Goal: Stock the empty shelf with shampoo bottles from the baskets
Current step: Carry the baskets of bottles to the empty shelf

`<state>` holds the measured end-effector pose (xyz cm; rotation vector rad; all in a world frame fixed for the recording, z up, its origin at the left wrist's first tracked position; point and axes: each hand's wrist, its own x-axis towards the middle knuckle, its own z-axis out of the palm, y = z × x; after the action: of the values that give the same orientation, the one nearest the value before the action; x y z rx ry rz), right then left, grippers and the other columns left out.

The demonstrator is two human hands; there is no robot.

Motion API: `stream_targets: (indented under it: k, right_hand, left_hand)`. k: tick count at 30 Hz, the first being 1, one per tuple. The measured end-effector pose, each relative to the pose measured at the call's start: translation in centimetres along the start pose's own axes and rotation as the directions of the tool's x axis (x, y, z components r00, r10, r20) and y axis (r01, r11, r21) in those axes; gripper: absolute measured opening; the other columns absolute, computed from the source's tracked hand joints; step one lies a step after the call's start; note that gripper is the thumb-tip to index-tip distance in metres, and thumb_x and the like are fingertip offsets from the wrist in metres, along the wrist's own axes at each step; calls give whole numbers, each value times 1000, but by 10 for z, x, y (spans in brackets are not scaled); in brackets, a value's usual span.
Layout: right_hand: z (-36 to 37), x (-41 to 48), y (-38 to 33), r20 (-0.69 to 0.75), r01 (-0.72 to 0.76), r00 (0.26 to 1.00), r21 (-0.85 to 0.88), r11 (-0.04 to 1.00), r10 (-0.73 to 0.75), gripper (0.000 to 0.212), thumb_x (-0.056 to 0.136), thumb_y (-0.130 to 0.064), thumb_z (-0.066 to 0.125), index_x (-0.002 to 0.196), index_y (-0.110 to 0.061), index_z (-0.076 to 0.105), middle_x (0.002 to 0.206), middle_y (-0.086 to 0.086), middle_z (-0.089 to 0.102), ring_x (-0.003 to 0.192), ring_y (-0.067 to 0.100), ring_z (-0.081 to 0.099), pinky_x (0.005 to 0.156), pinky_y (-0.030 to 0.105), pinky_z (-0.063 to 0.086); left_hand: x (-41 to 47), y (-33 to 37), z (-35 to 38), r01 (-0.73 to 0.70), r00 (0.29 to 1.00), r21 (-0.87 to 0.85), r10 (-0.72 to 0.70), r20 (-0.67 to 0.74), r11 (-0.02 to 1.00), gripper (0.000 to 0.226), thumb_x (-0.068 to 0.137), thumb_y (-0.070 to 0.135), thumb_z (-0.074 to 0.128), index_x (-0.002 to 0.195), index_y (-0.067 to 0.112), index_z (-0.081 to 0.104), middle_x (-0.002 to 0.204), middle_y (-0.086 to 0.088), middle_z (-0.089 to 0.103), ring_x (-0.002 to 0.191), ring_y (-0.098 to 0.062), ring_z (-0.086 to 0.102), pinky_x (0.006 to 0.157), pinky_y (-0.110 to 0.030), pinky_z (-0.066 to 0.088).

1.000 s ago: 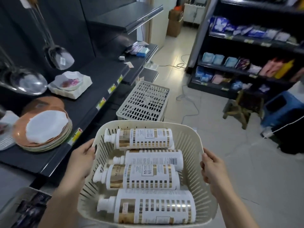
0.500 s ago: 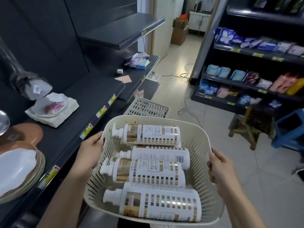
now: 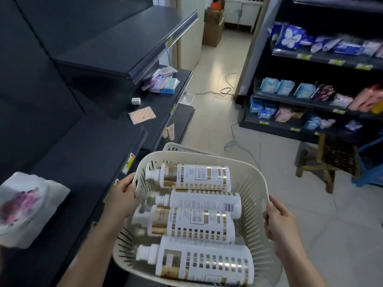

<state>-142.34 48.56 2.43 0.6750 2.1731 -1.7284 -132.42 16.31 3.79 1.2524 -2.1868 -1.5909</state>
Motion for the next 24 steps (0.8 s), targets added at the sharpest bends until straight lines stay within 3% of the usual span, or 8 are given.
stream_targets:
  k: [4, 6, 10, 13, 14, 17, 21, 24]
  right_hand:
    - [32, 27, -22, -7, 6, 1000, 26, 1000, -6, 36, 103, -23, 47, 138, -23, 56, 58, -8, 54, 39, 5, 40, 34, 20, 29]
    - [46, 42, -30, -11, 11, 1000, 29, 1000, -11, 34, 103, -22, 46, 136, -23, 56, 53, -9, 54, 36, 5, 38, 34, 20, 28]
    - [70, 66, -44, -14, 15, 1000, 52, 999, -14, 35, 103, -22, 47, 137, -24, 56, 67, -8, 52, 43, 1, 44, 33, 15, 34]
    - [84, 89, -49, -17, 13, 1000, 68, 998, -12, 36, 103, -23, 48, 138, -28, 54, 72, -8, 51, 45, 0, 48, 36, 15, 36]
    - [89, 97, -51, -19, 14, 1000, 68, 998, -12, 36, 103, -23, 48, 137, -29, 54, 73, -8, 52, 48, 1, 48, 40, 18, 38]
    - [102, 126, -53, -18, 9, 1000, 62, 998, -8, 36, 103, -25, 46, 138, -28, 54, 74, -11, 50, 56, 4, 46, 51, 24, 36]
    - [121, 169, -55, 2, 8, 1000, 50, 999, -8, 35, 104, -25, 45, 137, -32, 54, 72, -13, 48, 54, 2, 45, 45, 22, 36]
    - [136, 200, -59, 17, -2, 1000, 61, 998, 1, 36, 104, -23, 44, 138, -27, 55, 77, -14, 46, 61, 3, 42, 52, 21, 35]
  left_hand:
    - [51, 15, 2, -11, 1000, -10, 11, 3, 1000, 37, 101, 15, 42, 131, 30, 58, 107, -18, 69, 57, -10, 57, 44, -19, 37]
    - [75, 23, 4, -6, 1000, -10, 6, 5, 1000, 36, 101, 16, 42, 131, 29, 59, 111, -18, 68, 73, -22, 67, 46, -18, 37]
    - [117, 34, 12, 5, 1000, -11, -5, 9, 1000, 34, 101, 18, 43, 130, 30, 59, 82, -3, 68, 49, -7, 57, 35, -12, 34]
    - [148, 43, 23, 10, 1000, -20, -10, 8, 1000, 33, 101, 19, 45, 129, 32, 59, 87, -5, 69, 93, -39, 64, 45, -32, 52]
    - [159, 44, 28, 25, 1000, -17, -25, 0, 1000, 33, 101, 19, 46, 129, 32, 60, 97, -11, 70, 94, -40, 64, 54, -41, 56]
    - [193, 45, 45, 48, 999, -19, -49, -21, 999, 34, 101, 17, 47, 130, 29, 59, 112, -16, 66, 53, -10, 53, 43, -25, 44]
    - [230, 41, 66, 72, 997, -16, -73, -27, 997, 35, 101, 17, 46, 133, 28, 56, 104, -10, 66, 47, -2, 45, 35, -13, 36]
    - [254, 42, 81, 102, 993, -10, -102, -57, 995, 35, 101, 15, 45, 132, 26, 57, 73, 0, 61, 38, -1, 50, 32, -12, 35]
